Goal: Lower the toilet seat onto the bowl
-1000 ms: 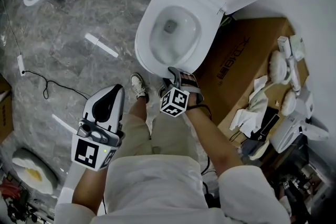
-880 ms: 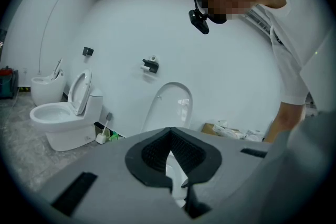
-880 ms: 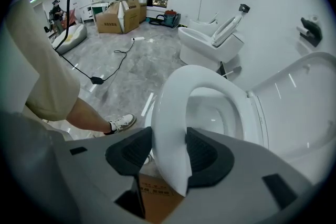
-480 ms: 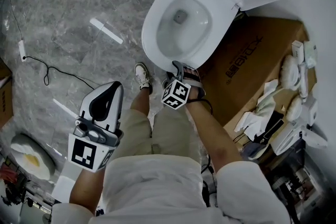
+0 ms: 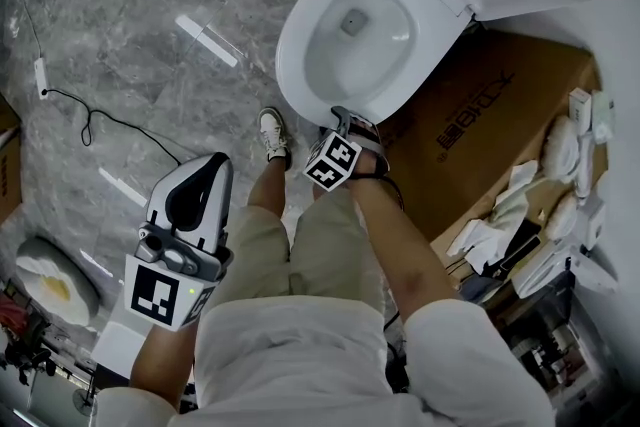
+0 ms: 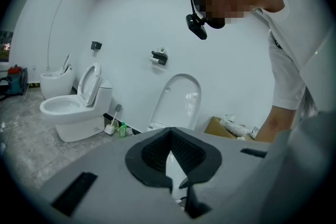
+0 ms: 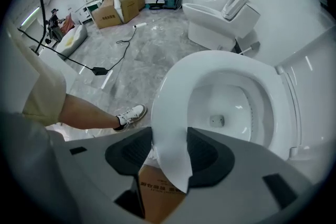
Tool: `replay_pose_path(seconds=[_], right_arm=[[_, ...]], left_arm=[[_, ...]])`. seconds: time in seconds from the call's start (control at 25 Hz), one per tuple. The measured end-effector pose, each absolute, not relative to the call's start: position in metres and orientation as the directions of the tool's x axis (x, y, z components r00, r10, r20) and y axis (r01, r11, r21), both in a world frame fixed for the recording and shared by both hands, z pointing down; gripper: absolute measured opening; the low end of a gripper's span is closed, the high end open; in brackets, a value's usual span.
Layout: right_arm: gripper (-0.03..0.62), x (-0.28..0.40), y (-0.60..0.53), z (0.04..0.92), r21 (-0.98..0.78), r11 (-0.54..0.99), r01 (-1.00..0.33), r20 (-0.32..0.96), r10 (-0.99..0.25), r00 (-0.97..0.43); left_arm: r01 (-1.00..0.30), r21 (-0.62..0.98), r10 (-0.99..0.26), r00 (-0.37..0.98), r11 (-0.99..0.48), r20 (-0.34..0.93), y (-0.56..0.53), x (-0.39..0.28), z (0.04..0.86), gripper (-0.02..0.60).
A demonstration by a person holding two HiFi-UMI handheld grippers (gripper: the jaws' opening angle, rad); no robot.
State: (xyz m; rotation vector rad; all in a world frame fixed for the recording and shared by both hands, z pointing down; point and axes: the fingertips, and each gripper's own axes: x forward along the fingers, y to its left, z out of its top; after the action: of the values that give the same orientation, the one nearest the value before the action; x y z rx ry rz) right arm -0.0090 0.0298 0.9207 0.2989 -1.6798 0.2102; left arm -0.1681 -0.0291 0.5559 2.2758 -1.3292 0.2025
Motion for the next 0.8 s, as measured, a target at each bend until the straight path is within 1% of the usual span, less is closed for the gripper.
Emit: replay_pose_path(seconds=[0.2,0.4,0.6,0.8], right_arm=[[0.209,-0.011,0.031,0.937,-0.007,0.934,-0.358,0.995,-0.03,-0.097],[0.218,-0.011,0.026,0.938,-0.009,0.936,-0.351,0.996,-0.021,-0.082],[0.215,-0.015,0.024,0.93,-0.057,0.901,-0.43,0.988,-0.01,-0.152],[0.21,-0.005,0.018,0.908,-0.054,0.893,-0.447,0.985,-0.025,-0.17]], left_arm=[[-0.849,0.348,-0.776,0.514,-0.398,0.366,-0.033,-0.168,0.561,0.005],[-0.848,0.346,-0.771,0.516,-0.401,0.373,-0.035,-0.172,0.567,0.005],[-0.845,0.331,-0.768,0.525,-0.42,0.367,-0.039,-0.172,0.558,0.005],[-0.826,0.3,-0.751,0.561,-0.477,0.35,-0.044,-0.158,0.546,0.005]])
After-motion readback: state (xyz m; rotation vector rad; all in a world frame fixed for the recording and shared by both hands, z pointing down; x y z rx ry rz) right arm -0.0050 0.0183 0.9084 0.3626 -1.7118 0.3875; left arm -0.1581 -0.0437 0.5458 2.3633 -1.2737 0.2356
